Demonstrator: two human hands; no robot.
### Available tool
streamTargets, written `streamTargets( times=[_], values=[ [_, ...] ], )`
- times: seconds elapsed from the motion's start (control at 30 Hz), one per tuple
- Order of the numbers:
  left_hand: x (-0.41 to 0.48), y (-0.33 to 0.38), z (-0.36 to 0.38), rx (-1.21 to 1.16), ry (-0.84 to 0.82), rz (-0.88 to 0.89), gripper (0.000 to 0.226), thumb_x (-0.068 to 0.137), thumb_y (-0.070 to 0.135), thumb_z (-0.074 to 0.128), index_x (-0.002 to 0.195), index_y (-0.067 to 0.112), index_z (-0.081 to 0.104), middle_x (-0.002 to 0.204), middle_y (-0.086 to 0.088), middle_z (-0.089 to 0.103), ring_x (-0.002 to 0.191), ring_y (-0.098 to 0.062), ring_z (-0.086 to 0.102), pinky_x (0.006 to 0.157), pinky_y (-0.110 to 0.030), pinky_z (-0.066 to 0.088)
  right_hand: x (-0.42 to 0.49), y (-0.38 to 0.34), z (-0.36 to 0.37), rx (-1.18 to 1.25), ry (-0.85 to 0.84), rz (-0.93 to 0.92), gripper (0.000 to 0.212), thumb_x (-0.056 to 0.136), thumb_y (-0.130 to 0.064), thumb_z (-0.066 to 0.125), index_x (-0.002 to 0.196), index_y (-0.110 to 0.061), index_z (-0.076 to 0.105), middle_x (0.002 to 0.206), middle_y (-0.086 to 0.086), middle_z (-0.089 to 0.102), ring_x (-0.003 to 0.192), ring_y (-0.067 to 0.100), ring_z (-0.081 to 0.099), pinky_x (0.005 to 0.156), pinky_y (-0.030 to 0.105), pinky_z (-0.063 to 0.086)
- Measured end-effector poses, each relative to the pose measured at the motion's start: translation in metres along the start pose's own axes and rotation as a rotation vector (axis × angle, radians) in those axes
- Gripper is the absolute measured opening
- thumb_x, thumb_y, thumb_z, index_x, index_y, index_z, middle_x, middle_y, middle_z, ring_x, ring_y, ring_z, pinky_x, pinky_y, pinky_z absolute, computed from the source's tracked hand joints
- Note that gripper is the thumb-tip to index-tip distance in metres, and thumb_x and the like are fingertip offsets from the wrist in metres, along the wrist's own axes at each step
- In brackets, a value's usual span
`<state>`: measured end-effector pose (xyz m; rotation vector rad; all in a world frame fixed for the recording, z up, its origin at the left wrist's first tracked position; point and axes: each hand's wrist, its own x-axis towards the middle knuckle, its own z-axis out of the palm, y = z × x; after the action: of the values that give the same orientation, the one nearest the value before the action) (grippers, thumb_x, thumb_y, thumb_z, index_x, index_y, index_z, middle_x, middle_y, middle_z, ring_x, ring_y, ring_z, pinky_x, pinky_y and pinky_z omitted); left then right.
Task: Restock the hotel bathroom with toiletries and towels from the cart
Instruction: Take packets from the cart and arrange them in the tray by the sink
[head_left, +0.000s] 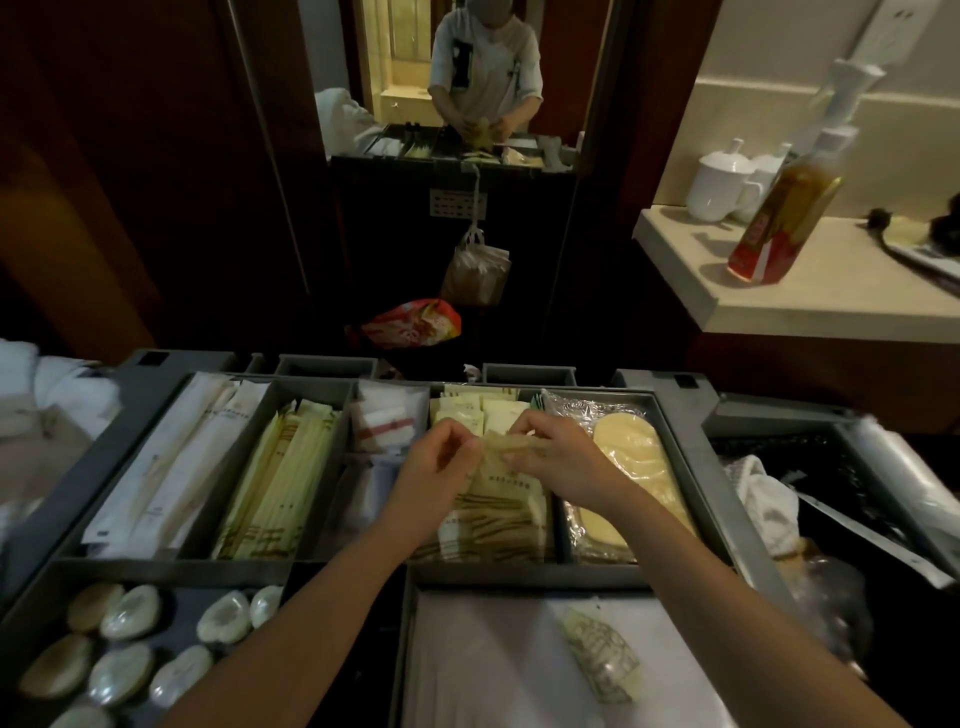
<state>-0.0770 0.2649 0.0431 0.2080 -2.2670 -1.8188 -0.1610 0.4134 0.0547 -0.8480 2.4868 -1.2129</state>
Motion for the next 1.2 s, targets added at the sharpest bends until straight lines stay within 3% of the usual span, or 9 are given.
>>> streamTargets(
  times=[0.17,0.27,0.37,0.53,0.7,0.9,1.0,1.1,1.2],
  values=[
    [0.002,0.019,-0.016,-0.243,-0.049,-0.373,0.024,0.098,0.036,0.038,0.095,0.026,0.06,0.102,-0.008,0.065,0.092,-0.016,0.061,0.085,-0.032,0.05,-0.006,-0.023,-0.003,0.111,0.059,-0.119,0.022,0.083,-0.006,0.066,0.074,-0.016,0.049,0.074,0.005,0.056,0.064,0.004,0.054,0.056,0.013,0.041],
    [0.0,0.021,-0.034,-0.429,-0.23,-0.54,0.046,0.092,0.051,0.037,0.115,0.02,0.061,0.115,-0.014,0.067,0.104,-0.027,0.064,0.084,-0.038,0.053,-0.006,-0.039,-0.002,0.202,0.117,-0.125,0.018,0.085,-0.011,0.066,0.08,-0.02,0.052,0.082,0.011,0.062,0.074,0.02,0.062,0.061,0.027,0.049],
    [-0.012,0.026,-0.046,-0.376,-0.302,-0.513,0.034,0.092,0.04,0.044,0.109,0.017,0.062,0.1,-0.012,0.072,0.09,-0.025,0.069,0.07,-0.034,0.058,-0.006,-0.054,0.005,0.338,0.108,-0.084,0.014,0.086,-0.01,0.064,0.085,-0.021,0.055,0.085,0.0,0.062,0.077,0.011,0.063,0.064,0.021,0.052],
    [-0.028,0.036,-0.065,-0.246,-0.135,-0.381,0.01,0.092,0.02,0.055,0.094,0.015,0.064,0.078,0.0,0.072,0.067,-0.012,0.068,0.052,-0.024,0.054,-0.005,-0.074,0.033,0.615,0.157,0.15,0.03,0.084,-0.017,0.068,0.112,-0.021,0.055,0.114,0.003,0.06,0.095,0.017,0.063,0.069,0.029,0.058],
    [-0.046,0.039,-0.097,-0.302,0.041,-0.368,0.009,0.089,0.018,0.061,0.096,0.018,0.065,0.087,-0.003,0.071,0.079,-0.018,0.066,0.065,-0.031,0.056,-0.011,-0.099,0.068,0.76,-0.018,0.34,0.019,0.085,-0.022,0.067,0.1,-0.013,0.061,0.094,0.003,0.069,0.09,0.017,0.067,0.077,0.033,0.056],
    [-0.074,0.033,-0.144,-0.465,0.171,-0.432,0.018,0.094,0.025,0.052,0.091,0.013,0.064,0.069,0.0,0.069,0.063,-0.014,0.064,0.053,-0.026,0.052,-0.009,-0.129,0.105,0.831,0.05,0.362,0.011,0.089,-0.016,0.062,0.083,-0.007,0.064,0.073,0.004,0.068,0.07,0.016,0.067,0.062,0.03,0.054],
    [-0.088,0.028,-0.167,-0.491,0.219,-0.48,0.018,0.093,0.026,0.053,0.097,0.011,0.063,0.075,-0.003,0.069,0.064,-0.015,0.065,0.05,-0.025,0.053,-0.002,-0.137,0.116,0.948,0.044,0.434,0.011,0.088,-0.014,0.063,0.091,-0.006,0.056,0.08,0.006,0.066,0.073,0.019,0.066,0.069,0.037,0.057],
    [-0.109,0.026,-0.179,-0.514,0.283,-0.52,0.018,0.093,0.024,0.053,0.096,0.009,0.062,0.077,-0.006,0.067,0.06,-0.013,0.065,0.047,-0.022,0.051,0.003,-0.144,0.128,0.929,-0.074,0.46,0.032,0.088,-0.02,0.064,0.113,-0.002,0.054,0.085,0.007,0.069,0.069,0.018,0.069,0.067,0.037,0.059],
    [-0.133,0.023,-0.189,-0.499,0.396,-0.516,0.015,0.092,0.022,0.054,0.093,0.009,0.061,0.065,-0.002,0.068,0.052,-0.01,0.064,0.045,-0.02,0.05,0.002,-0.146,0.143,0.898,-0.193,0.445,0.015,0.09,-0.021,0.062,0.101,-0.011,0.061,0.093,0.009,0.072,0.081,0.023,0.07,0.076,0.042,0.058]
  ],
)
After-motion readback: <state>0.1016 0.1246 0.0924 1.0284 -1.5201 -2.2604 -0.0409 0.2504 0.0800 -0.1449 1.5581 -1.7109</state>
